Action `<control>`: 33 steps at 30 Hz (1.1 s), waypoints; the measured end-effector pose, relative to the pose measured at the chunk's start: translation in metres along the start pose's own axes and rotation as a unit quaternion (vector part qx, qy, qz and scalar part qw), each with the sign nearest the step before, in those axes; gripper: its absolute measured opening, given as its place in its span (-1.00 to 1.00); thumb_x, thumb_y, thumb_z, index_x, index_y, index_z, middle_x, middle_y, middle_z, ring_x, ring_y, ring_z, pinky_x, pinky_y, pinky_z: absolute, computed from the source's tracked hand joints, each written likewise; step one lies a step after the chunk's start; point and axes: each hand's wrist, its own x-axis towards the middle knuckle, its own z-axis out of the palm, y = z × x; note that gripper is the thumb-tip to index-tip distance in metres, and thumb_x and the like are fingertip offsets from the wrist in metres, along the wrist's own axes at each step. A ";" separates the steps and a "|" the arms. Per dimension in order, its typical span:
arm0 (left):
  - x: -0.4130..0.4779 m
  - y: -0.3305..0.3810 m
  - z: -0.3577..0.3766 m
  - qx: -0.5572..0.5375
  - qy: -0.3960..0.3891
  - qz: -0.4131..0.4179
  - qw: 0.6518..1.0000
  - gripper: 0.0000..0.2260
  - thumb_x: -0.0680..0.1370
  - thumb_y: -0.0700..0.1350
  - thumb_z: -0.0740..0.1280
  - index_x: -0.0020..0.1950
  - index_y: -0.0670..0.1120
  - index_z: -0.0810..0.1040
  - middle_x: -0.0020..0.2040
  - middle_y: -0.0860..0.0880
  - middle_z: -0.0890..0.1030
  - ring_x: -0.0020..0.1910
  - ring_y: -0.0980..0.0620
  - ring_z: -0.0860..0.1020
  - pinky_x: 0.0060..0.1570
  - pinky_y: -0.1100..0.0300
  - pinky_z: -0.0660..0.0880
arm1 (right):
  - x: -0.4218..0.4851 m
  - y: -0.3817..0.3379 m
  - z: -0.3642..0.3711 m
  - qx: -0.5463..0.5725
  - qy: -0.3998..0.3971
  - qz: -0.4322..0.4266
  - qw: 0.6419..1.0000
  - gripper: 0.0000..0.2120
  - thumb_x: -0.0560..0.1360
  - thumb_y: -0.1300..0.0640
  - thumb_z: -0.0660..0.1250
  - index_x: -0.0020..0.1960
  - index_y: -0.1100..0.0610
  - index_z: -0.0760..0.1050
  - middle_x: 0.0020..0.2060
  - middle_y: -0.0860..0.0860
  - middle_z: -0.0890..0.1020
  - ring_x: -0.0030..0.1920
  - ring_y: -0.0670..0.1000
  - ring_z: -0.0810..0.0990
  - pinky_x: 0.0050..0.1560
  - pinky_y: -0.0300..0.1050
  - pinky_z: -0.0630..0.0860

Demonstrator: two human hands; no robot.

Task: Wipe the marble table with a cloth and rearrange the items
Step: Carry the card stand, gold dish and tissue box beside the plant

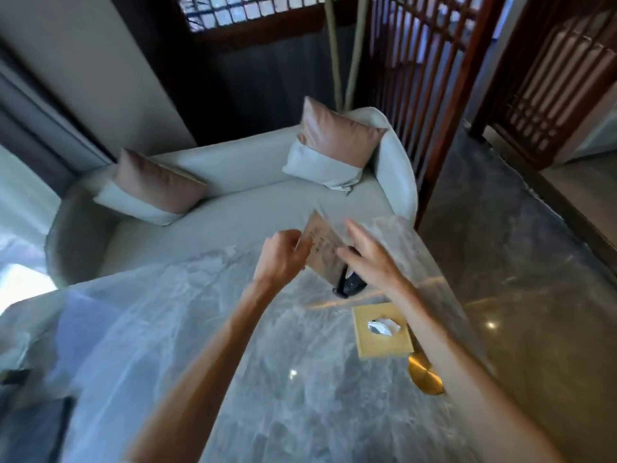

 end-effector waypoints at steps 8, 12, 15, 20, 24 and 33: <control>-0.137 -0.088 -0.108 -0.144 0.148 -0.231 0.951 -0.72 0.46 -0.07 0.29 -0.43 -0.14 0.52 -0.48 -0.10 0.65 -0.44 -0.04 0.67 -0.29 0.03 0.64 | -0.086 -0.036 0.239 -0.208 -0.051 -0.129 0.968 -0.41 0.57 0.08 0.26 0.49 -0.27 0.14 0.14 -0.14 0.50 0.09 -0.13 0.51 0.00 -0.25 0.46; -0.186 -0.147 -0.153 -0.182 0.150 -0.268 0.934 -0.58 0.62 0.17 0.07 0.08 -0.08 0.58 0.11 -0.16 0.65 0.15 -0.19 0.61 0.18 -0.10 0.54 | -0.089 -0.046 0.322 -0.236 -0.106 -0.079 0.963 -0.62 0.58 0.13 0.15 0.37 -0.09 0.35 0.08 -0.05 0.61 0.07 -0.01 0.60 -0.04 -0.20 0.44; -0.219 -0.210 -0.186 -0.052 0.137 -0.266 0.953 -0.46 0.65 0.16 0.04 0.57 -0.06 0.13 0.56 -0.13 0.24 0.49 -0.17 0.31 0.44 -0.06 0.26 | -0.091 -0.056 0.364 -0.025 -0.179 0.032 0.983 -0.79 0.59 0.22 0.24 0.22 0.11 0.46 0.04 0.01 0.66 0.04 0.01 0.64 0.04 -0.11 0.53; -0.260 -0.301 -0.227 -0.282 0.093 -0.251 0.921 -0.53 0.60 0.01 0.27 0.46 -0.14 0.32 0.34 -0.21 0.50 0.20 -0.07 0.52 0.19 0.05 0.47 | -0.101 -0.085 0.419 0.015 -0.268 0.054 0.962 -0.83 0.61 0.27 0.21 0.19 0.15 0.43 0.01 0.04 0.62 -0.14 -0.16 0.66 -0.20 -0.26 0.60; -0.288 -0.323 -0.246 -0.295 0.119 -0.229 0.920 -0.80 0.63 -0.10 0.23 0.03 -0.21 0.55 -0.18 -0.02 0.56 -0.18 0.03 0.49 -0.17 0.09 0.40 | -0.102 -0.097 0.451 0.000 -0.314 0.059 0.948 -0.75 0.62 0.18 0.21 0.28 0.16 0.42 0.09 0.07 0.63 -0.05 -0.11 0.66 -0.13 -0.14 0.61; -0.330 -0.326 -0.251 -0.316 0.204 -0.250 0.893 -0.27 0.53 0.05 0.39 0.56 0.04 0.02 0.45 0.19 0.26 0.34 0.34 0.31 0.10 0.61 0.35 | -0.135 -0.101 0.552 -0.189 -0.310 -0.077 0.929 -0.81 0.51 0.00 0.20 0.01 0.04 0.53 -0.08 0.01 0.69 -0.07 0.08 0.67 -0.08 0.00 0.61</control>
